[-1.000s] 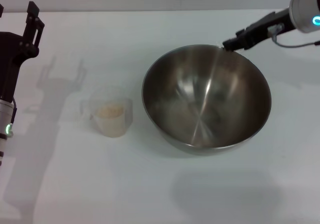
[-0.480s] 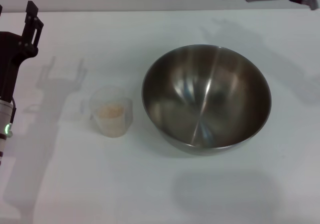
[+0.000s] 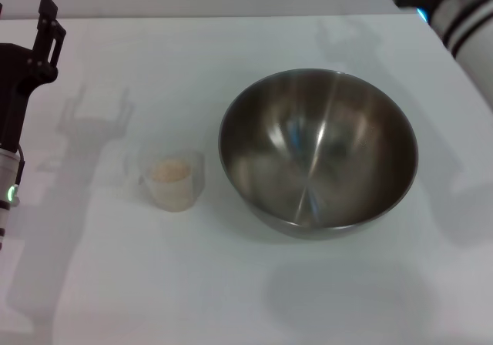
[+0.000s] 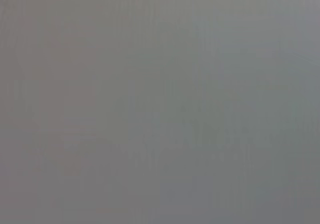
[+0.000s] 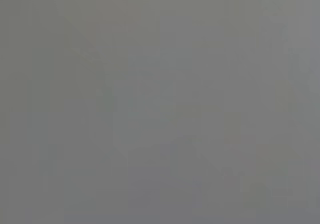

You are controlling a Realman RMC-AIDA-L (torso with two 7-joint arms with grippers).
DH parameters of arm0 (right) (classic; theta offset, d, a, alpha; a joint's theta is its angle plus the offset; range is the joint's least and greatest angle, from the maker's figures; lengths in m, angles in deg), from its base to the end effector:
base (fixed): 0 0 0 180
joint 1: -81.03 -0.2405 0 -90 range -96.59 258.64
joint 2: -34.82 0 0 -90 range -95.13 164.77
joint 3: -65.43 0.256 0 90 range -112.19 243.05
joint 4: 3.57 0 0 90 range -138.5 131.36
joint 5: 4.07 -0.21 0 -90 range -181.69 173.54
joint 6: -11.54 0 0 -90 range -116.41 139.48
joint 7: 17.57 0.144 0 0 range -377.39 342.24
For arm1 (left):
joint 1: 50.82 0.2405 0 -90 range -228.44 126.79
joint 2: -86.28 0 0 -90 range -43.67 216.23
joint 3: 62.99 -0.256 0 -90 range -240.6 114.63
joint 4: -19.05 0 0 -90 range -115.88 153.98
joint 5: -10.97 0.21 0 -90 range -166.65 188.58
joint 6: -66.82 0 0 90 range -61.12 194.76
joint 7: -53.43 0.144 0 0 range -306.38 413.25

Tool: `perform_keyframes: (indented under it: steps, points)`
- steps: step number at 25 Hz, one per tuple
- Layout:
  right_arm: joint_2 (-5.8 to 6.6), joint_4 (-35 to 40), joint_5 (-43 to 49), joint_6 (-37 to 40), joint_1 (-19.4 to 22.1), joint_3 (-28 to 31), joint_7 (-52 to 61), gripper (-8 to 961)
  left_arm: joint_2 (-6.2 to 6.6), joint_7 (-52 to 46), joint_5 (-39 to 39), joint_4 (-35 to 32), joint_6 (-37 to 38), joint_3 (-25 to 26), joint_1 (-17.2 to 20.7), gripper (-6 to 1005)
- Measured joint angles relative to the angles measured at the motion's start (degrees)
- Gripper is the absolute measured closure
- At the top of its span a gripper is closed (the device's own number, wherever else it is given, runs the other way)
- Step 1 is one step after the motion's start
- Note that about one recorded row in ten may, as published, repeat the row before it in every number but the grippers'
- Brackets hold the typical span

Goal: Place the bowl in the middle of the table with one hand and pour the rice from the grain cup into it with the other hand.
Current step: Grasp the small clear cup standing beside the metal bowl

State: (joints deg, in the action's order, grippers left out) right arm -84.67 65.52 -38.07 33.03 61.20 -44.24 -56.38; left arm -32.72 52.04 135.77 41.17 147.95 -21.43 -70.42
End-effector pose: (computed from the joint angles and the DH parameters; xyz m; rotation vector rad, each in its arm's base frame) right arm 0.1260 0.3933 -0.0004 -1.7459 0.0130 0.5593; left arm -0.2773 0.3061 -0.0117 -1.4760 -0.3680 -0.9691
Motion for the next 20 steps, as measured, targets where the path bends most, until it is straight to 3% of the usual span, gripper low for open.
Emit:
perform_keyframes:
  steps: [4, 7, 10, 14, 19, 20]
  points:
    - [0.01, -13.0, 0.1, 25.7, -0.1, -6.0, 12.2, 527, 0.0, 0.0, -0.1, 0.0, 0.0, 0.3, -0.2, 317]
    - [0.02, -23.0, 0.3, 39.0, -0.9, -8.3, 24.2, 527, 0.01, 0.0, -0.1, 0.0, 0.0, 0.3, -0.2, 318]
    - [0.19, -30.4, 1.0, 45.6, -1.3, -8.3, 34.8, 528, 0.03, -0.1, -0.1, 0.0, 0.0, 0.3, -0.3, 318]
    - [0.67, -38.4, 6.4, 48.9, -1.3, -4.3, 46.8, 528, 0.06, -0.1, -0.1, 0.0, 0.0, 0.3, -0.3, 319]
    - [0.71, -46.1, 10.8, 54.5, 0.0, 0.9, 52.8, 456, 0.24, -2.6, 0.2, 0.0, 1.2, -0.3, 0.7, 320]
    - [0.68, -47.2, 10.8, 55.8, 0.1, 1.0, 52.8, 385, 0.24, -2.6, 0.2, 0.0, 1.2, -0.3, 0.7, 320]
